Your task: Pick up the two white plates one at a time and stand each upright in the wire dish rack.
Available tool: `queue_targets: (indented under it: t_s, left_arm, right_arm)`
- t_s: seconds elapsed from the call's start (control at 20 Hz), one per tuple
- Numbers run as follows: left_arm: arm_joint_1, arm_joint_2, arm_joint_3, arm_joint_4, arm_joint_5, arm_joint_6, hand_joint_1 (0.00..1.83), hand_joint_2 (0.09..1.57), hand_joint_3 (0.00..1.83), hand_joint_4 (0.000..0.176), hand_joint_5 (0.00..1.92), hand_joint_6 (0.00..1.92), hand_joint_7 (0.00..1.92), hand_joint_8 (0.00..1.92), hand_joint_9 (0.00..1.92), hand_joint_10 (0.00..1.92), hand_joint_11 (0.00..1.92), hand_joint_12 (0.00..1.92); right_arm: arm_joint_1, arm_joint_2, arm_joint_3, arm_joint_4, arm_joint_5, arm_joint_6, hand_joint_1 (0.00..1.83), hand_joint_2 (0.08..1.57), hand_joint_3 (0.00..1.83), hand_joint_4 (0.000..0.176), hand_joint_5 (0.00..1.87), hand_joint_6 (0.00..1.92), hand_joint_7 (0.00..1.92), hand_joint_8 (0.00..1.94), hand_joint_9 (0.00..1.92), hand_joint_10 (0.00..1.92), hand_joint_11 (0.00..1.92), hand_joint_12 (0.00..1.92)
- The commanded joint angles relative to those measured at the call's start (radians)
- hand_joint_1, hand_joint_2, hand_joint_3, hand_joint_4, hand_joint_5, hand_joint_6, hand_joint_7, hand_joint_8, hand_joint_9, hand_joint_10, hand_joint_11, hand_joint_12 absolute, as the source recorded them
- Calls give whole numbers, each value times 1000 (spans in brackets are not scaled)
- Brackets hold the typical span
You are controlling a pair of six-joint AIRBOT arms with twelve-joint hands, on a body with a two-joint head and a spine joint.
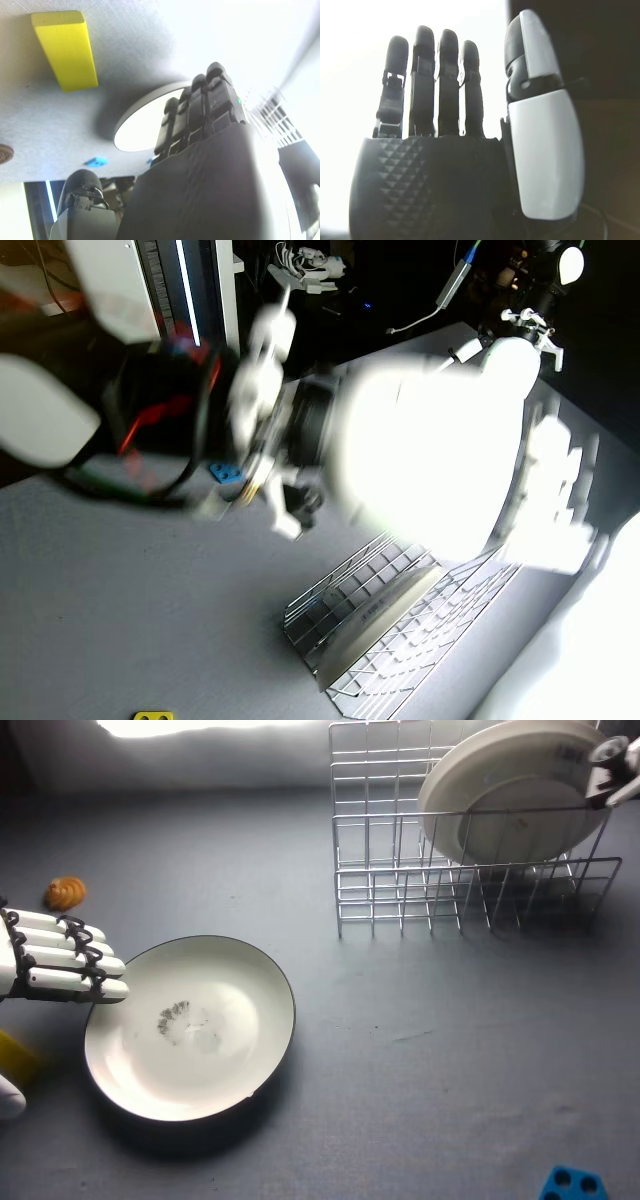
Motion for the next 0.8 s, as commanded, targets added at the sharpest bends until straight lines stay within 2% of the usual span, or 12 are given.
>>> queue_targets:
  t_s: [0.0,0.05,0.1,0.15,0.2,0.35,0.4,0.55,0.6,0.7,0.75]
  left_arm:
    - [6,-6,4,-35,-22,-7,0,1040,3,0,0,0,0,0,0,0,0,0]
    - [12,-7,4,-35,-22,-11,0,1040,3,0,0,0,0,0,0,0,0,0]
    - [18,-9,3,-35,-22,-11,0,1044,4,0,0,0,0,0,0,0,0,0]
    - [23,-10,2,-35,-22,-11,0,1044,4,0,0,0,0,0,0,0,0,0]
    - [32,-11,-1,-35,-22,-11,0,1047,5,0,0,0,0,0,0,0,0,0]
    - [52,-15,-4,-35,-19,-11,0,1041,2,0,0,0,0,0,0,0,0,0]
    - [57,-16,-7,-34,-19,-11,0,1041,2,0,0,0,0,0,0,0,0,0]
    - [70,-18,-10,-34,-19,-11,0,1037,0,0,0,0,0,0,0,0,0,0]
    - [73,-19,-11,-34,-19,-11,0,1039,1,0,0,0,0,0,0,0,0,0]
    - [78,-21,-12,-34,-18,-11,0,1035,0,0,0,0,0,0,0,0,0,0]
    - [78,-21,-13,-34,-18,-11,0,1034,0,0,0,0,0,0,0,0,0,0]
  right_arm:
    - [13,4,-14,22,92,-54,1027,1026,0,0,441,0,444,0,440,0,0,1068]
    - [9,-2,-43,22,86,-124,965,1031,0,0,341,0,322,0,321,0,0,931]
    - [2,-8,-69,22,85,-191,902,1028,0,0,154,0,104,1,95,0,0,487]
    - [-5,-16,-83,22,84,-235,902,1028,0,0,154,0,104,1,95,0,0,487]
    - [-15,-34,-97,22,84,-316,805,956,0,0,7,1,3,0,3,0,0,50]
    - [-44,-84,-122,22,43,-476,838,886,0,0,0,0,0,0,0,0,0,1]
    - [-59,-99,-133,22,30,-529,892,807,0,0,0,0,0,0,0,0,0,0]
    - [-95,-128,-159,22,34,-681,837,788,0,0,0,0,0,0,0,0,0,0]
    - [-105,-136,-169,22,34,-729,902,750,0,0,0,0,0,0,0,0,0,0]
    - [-130,-153,-187,22,30,-805,876,712,0,0,0,0,0,0,0,0,0,0]
    - [-148,-165,-193,29,22,-884,888,710,0,0,0,0,0,0,0,0,0,0]
